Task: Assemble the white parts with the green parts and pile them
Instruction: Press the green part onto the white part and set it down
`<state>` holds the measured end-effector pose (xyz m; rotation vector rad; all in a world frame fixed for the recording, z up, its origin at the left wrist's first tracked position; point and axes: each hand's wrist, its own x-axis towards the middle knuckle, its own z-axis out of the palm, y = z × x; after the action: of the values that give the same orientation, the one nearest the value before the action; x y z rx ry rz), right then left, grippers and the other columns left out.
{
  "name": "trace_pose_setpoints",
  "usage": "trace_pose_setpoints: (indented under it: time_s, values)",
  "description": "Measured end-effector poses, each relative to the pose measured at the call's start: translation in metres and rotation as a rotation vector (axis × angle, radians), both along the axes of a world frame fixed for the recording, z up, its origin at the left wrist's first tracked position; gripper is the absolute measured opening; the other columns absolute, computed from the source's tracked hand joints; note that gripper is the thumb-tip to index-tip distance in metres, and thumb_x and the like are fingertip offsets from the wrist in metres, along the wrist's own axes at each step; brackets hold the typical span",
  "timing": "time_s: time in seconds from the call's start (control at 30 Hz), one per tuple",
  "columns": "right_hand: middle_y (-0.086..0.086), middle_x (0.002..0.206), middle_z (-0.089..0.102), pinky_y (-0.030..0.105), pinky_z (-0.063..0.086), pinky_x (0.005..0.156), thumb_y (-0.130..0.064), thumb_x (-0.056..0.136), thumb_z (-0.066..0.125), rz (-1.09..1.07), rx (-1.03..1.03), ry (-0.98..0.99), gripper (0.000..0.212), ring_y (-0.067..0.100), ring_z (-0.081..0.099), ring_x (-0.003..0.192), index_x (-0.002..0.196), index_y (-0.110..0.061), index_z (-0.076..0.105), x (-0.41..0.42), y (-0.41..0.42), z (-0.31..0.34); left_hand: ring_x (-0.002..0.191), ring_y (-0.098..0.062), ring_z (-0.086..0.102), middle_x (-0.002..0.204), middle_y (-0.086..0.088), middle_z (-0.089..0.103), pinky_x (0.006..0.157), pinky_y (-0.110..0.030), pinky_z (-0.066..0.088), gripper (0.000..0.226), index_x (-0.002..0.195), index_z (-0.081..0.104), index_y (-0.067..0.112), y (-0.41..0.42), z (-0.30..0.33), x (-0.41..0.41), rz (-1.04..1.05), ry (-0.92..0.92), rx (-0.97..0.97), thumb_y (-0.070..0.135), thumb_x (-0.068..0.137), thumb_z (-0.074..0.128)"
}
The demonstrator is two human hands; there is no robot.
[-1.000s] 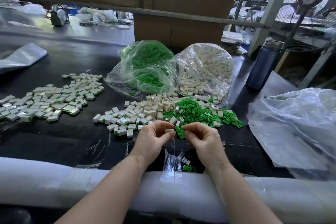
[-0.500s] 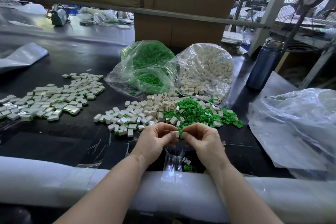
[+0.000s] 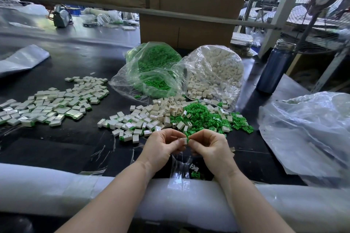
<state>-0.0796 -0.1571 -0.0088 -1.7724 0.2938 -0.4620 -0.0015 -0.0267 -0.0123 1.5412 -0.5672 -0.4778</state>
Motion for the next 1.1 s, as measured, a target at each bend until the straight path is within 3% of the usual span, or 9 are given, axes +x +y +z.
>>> trace_pose_setpoints:
  time_s: [0.17, 0.4, 0.53, 0.77, 0.97, 1.1]
  values:
    - [0.020, 0.072, 0.065, 0.040, 0.054, 0.064, 0.005, 0.078, 0.069, 0.023, 0.005, 0.020, 0.017, 0.023, 0.060, 0.064, 0.083, -0.010, 0.062, -0.0004, -0.0009, -0.0006, 0.059, 0.000, 0.062, 0.071, -0.003, 0.067, 0.059, -0.011, 0.048, 0.009, 0.086, 0.069, 0.007, -0.0018, 0.0003, -0.0021, 0.006, -0.062, 0.046, 0.001, 0.084, 0.063]
    - [0.006, 0.062, 0.062, 0.021, 0.049, 0.051, 0.009, 0.072, 0.071, 0.058, 0.027, 0.041, 0.020, 0.011, 0.057, 0.054, 0.074, -0.008, 0.061, -0.0008, -0.0029, -0.0010, 0.060, 0.001, 0.061, 0.073, -0.005, 0.065, 0.061, -0.011, 0.048, 0.010, 0.083, 0.069, 0.004, -0.0022, 0.0009, -0.0037, -0.026, -0.090, 0.072, -0.002, 0.084, 0.061]
    - [0.003, 0.058, 0.062, 0.021, 0.048, 0.048, 0.012, 0.070, 0.071, 0.070, 0.057, 0.044, 0.023, 0.013, 0.059, 0.050, 0.071, -0.008, 0.060, -0.0014, -0.0030, -0.0019, 0.070, -0.008, 0.061, 0.078, -0.007, 0.067, 0.070, -0.015, 0.051, 0.010, 0.084, 0.070, 0.005, -0.0016, -0.0005, -0.0034, -0.034, -0.162, 0.125, -0.001, 0.084, 0.062]
    - [0.005, 0.063, 0.064, 0.021, 0.050, 0.053, 0.004, 0.071, 0.075, 0.050, 0.054, 0.045, 0.018, 0.013, 0.059, 0.056, 0.071, -0.008, 0.063, 0.0012, -0.0027, -0.0019, 0.069, 0.000, 0.062, 0.077, 0.003, 0.068, 0.069, -0.012, 0.048, 0.016, 0.084, 0.069, 0.018, -0.0021, -0.0017, -0.0032, -0.023, -0.223, 0.144, 0.004, 0.087, 0.061]
    - [0.004, 0.059, 0.066, 0.018, 0.049, 0.049, 0.001, 0.078, 0.070, 0.016, 0.185, 0.031, 0.007, 0.011, 0.061, 0.052, 0.077, -0.002, 0.065, 0.0019, -0.0037, -0.0015, 0.083, -0.026, 0.066, 0.091, -0.013, 0.066, 0.080, -0.032, 0.055, 0.022, 0.094, 0.059, 0.022, -0.0031, -0.0035, -0.0040, -0.045, -0.210, 0.083, 0.003, 0.085, 0.063]
    - [0.002, 0.058, 0.068, 0.017, 0.050, 0.050, 0.001, 0.081, 0.067, 0.036, 0.200, 0.029, 0.005, 0.009, 0.063, 0.052, 0.078, -0.003, 0.066, 0.0007, -0.0040, -0.0025, 0.085, -0.016, 0.065, 0.089, -0.004, 0.067, 0.082, -0.023, 0.053, 0.013, 0.093, 0.064, 0.018, -0.0035, -0.0057, -0.0023, 0.033, -0.287, 0.145, 0.008, 0.084, 0.066]
